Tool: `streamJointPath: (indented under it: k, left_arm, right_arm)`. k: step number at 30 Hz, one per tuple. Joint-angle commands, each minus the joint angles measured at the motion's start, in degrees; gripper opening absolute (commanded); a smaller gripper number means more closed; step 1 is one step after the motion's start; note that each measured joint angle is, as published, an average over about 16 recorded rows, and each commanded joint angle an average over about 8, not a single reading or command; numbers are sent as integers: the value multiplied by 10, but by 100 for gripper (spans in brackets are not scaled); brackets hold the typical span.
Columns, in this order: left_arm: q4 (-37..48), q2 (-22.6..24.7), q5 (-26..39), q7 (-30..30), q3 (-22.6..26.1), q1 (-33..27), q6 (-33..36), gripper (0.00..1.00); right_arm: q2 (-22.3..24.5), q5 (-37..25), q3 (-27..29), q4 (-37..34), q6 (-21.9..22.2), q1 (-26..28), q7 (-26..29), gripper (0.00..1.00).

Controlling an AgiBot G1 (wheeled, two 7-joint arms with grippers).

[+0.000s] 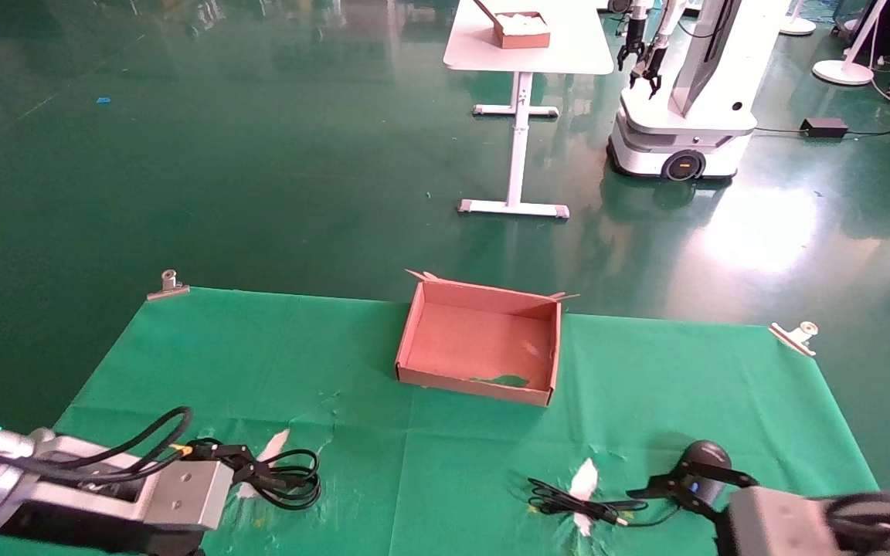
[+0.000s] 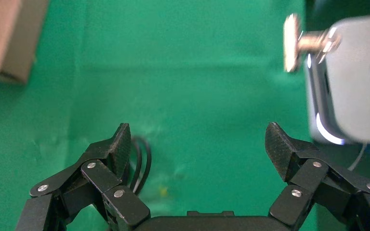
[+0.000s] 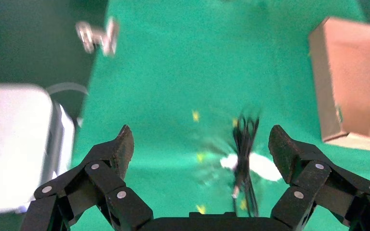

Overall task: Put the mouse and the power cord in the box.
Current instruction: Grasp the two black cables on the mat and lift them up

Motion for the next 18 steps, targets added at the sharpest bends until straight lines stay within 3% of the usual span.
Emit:
streamJointPath:
  k: [1,9,18]
  left_arm:
    - [55,25,32,29,24,-26,-1,100]
    - [239,115,109,128,54,-70,-118,100]
    - [348,170,146,197,69,-80,-212,100]
  right_arm:
    - [-23,-37,-22,-40,0,25,-34,100]
    - [-116,-138,-63,-217,96,89,-142,100]
    - [-186,-159,-71,-333,161,113,-207,100]
